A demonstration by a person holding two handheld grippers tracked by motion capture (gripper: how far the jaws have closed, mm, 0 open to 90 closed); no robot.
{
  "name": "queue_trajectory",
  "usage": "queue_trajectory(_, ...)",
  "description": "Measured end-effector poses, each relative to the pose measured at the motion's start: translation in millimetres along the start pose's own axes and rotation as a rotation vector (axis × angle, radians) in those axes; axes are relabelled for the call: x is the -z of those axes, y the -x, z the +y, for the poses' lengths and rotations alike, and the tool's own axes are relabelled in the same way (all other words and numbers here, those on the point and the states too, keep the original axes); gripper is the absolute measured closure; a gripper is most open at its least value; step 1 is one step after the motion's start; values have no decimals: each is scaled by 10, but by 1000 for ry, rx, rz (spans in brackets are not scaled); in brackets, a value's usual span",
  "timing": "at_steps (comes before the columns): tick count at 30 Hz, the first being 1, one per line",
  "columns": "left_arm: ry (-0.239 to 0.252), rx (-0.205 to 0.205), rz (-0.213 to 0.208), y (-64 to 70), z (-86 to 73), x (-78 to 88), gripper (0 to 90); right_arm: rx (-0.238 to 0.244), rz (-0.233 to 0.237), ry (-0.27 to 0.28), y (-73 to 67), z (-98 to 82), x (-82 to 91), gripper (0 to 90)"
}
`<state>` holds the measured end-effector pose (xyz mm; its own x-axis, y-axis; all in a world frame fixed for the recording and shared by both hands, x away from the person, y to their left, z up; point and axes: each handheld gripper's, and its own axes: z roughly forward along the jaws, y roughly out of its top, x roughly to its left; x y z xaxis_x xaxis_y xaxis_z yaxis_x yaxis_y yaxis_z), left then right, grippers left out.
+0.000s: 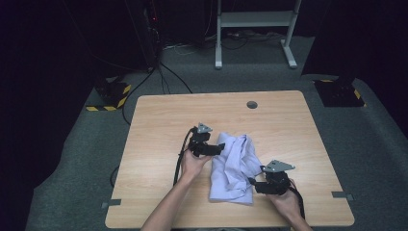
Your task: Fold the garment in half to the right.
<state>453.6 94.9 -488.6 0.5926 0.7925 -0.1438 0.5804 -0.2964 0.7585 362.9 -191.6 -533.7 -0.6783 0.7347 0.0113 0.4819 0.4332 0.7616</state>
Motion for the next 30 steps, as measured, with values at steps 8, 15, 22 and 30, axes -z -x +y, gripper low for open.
queue_trajectory(8,-24,26,45,22,-192,-77,214,53,-49,-51,-53,97,-141,292)
queue_trajectory(15,-10,78,91,-78,-240,-123,217,26,-55,-41,51,167,-249,289)
queue_trajectory(22,25,156,150,-338,-216,-176,228,17,-86,-39,169,413,-534,285)
queue_trajectory(30,65,174,125,-366,-270,-34,195,-23,-58,-19,194,454,-523,201)
